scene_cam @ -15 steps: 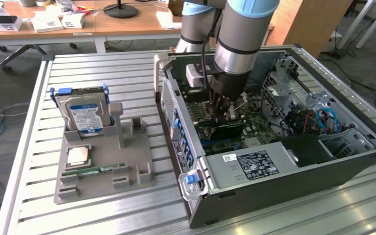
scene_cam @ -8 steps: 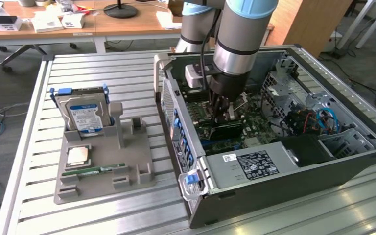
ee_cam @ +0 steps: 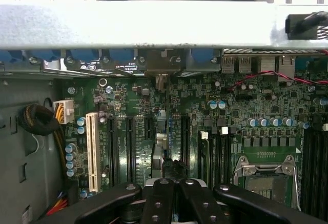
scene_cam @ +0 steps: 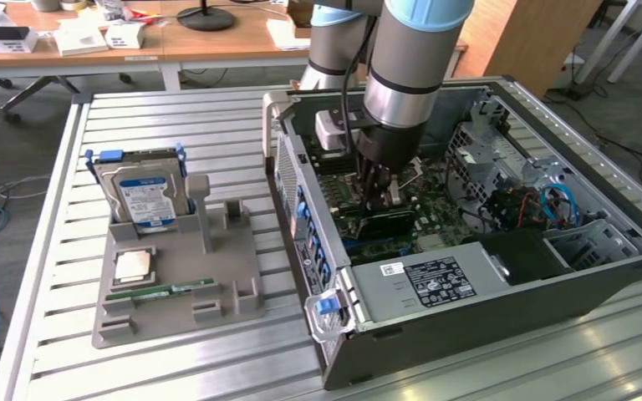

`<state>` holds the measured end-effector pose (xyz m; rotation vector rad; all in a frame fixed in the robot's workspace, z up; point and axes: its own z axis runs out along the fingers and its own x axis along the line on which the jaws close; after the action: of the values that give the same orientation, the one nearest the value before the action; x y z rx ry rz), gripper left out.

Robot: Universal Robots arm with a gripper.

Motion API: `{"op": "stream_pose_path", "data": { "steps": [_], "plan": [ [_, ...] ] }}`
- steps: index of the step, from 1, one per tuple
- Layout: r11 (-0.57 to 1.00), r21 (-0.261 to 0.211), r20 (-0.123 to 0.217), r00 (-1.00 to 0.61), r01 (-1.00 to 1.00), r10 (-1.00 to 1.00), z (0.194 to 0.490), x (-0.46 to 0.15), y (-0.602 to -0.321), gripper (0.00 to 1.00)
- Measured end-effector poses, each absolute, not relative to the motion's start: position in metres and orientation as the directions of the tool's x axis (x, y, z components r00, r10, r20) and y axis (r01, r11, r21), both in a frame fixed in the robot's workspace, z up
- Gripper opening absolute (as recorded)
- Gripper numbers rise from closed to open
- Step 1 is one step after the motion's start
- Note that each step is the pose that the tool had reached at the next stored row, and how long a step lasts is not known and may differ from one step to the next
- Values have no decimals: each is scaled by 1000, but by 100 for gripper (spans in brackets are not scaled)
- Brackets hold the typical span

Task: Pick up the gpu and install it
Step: 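Press down on the gpu until it lock into place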

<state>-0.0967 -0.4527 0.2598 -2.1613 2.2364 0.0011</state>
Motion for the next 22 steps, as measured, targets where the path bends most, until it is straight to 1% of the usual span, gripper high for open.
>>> {"op": "stream_pose_path", "data": {
  "steps": [5, 11, 22],
  "plan": [
    [35, -23, -27, -34, -999, -999, 263, -97, -452, 11],
    [35, -22, -23, -34, -999, -999, 285, -97, -453, 11],
    [35, -21, -23, -34, -999, -999, 310, -96, -453, 11]
  ]
}}
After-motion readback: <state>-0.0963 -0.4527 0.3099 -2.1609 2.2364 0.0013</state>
